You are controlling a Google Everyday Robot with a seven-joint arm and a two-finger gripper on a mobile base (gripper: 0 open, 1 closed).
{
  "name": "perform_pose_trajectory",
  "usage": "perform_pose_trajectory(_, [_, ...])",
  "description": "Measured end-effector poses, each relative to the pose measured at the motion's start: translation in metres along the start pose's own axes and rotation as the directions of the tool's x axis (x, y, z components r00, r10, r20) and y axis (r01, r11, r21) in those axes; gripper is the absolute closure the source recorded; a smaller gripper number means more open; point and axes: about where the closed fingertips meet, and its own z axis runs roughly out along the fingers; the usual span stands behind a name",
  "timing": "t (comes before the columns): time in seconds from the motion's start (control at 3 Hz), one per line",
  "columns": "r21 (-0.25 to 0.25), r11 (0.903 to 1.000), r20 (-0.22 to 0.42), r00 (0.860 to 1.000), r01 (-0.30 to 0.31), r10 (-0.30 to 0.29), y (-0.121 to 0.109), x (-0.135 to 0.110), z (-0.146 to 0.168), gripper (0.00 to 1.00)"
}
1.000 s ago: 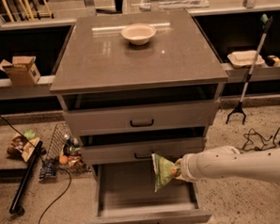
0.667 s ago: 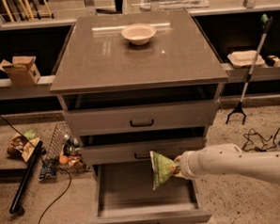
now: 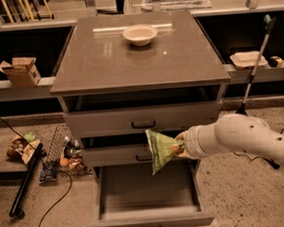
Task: Pick green jalapeno chip bag from bottom drawer and place on counter
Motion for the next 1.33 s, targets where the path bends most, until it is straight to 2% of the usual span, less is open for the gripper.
perform_pose_trajectory(0.33, [0.052,0.9959,-0.036,0.997,0.074,-0.072,-0.025,-0.049,-0.059,1.0])
perform_pose_trajectory(0.67, [0.108,0.9868,-0.103,0.989,0.12,-0.109,-0.048,-0.084,-0.107,1.0])
perform_pose_trajectory(1.33, [0.133,0.984,-0.113,0.988,0.119,-0.104,-0.057,-0.095,-0.119,1.0])
